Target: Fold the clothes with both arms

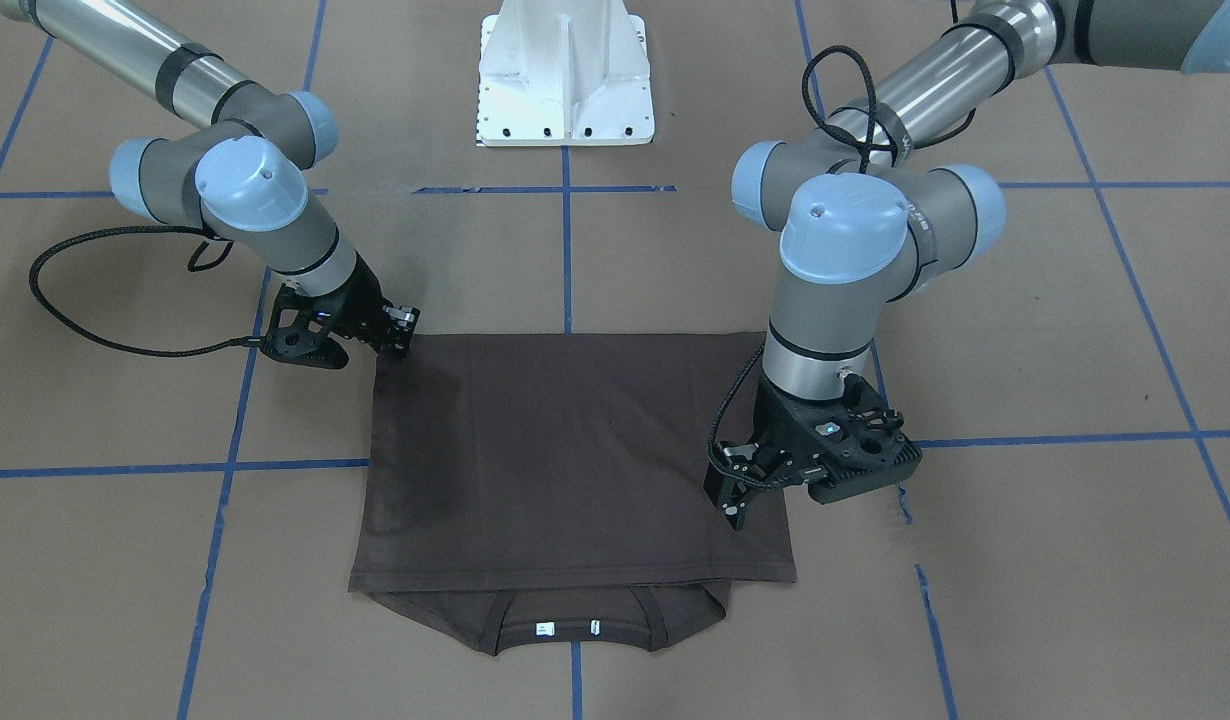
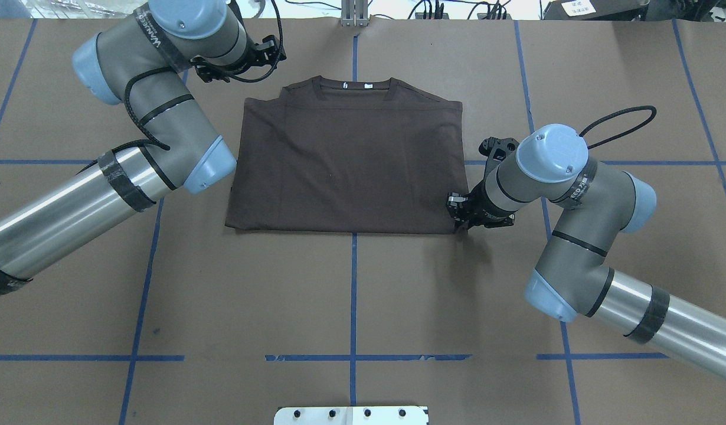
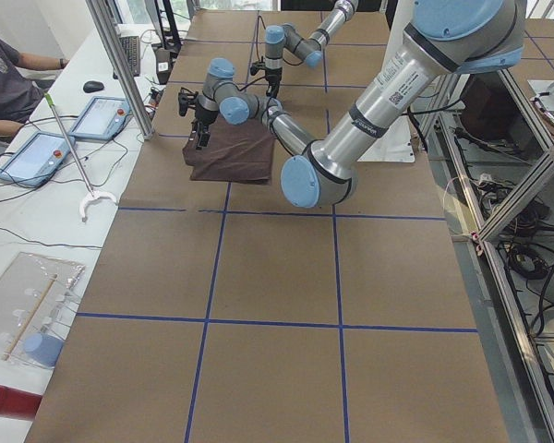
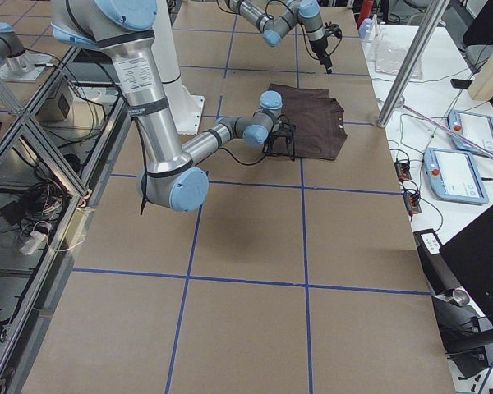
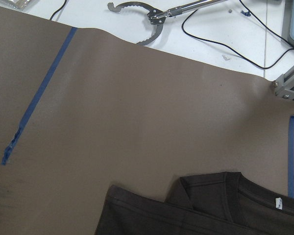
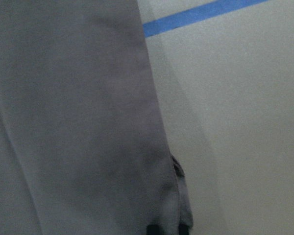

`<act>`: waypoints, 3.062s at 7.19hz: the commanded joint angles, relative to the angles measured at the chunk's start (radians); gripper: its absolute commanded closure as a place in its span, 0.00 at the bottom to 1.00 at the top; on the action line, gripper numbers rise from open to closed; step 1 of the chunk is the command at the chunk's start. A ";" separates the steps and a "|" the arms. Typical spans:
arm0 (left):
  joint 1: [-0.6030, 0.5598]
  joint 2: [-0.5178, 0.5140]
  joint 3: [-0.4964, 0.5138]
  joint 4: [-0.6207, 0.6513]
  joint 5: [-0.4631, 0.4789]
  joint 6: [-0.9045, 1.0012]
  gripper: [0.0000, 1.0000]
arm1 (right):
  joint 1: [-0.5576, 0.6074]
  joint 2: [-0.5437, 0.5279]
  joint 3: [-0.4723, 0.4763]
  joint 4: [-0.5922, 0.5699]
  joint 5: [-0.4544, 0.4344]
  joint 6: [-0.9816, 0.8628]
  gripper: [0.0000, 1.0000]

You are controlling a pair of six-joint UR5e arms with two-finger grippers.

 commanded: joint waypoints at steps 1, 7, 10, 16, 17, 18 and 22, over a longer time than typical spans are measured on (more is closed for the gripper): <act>0.002 0.000 0.000 0.000 0.000 -0.004 0.00 | 0.005 -0.019 0.025 0.002 0.001 -0.001 1.00; 0.023 -0.003 -0.041 0.005 0.000 -0.070 0.00 | -0.448 -0.528 0.575 0.006 -0.023 0.183 1.00; 0.113 0.089 -0.246 0.097 -0.043 -0.117 0.00 | -0.413 -0.518 0.611 0.013 -0.076 0.202 0.00; 0.498 0.279 -0.437 0.133 0.035 -0.576 0.04 | -0.060 -0.347 0.600 0.013 -0.007 0.193 0.00; 0.499 0.279 -0.430 0.133 0.037 -0.575 0.06 | -0.058 -0.347 0.599 0.013 -0.007 0.193 0.00; 0.499 0.276 -0.423 0.133 0.055 -0.572 0.08 | -0.054 -0.343 0.597 0.013 -0.007 0.193 0.00; 0.500 0.273 -0.385 0.130 0.083 -0.573 0.32 | -0.049 -0.338 0.596 0.012 -0.001 0.191 0.00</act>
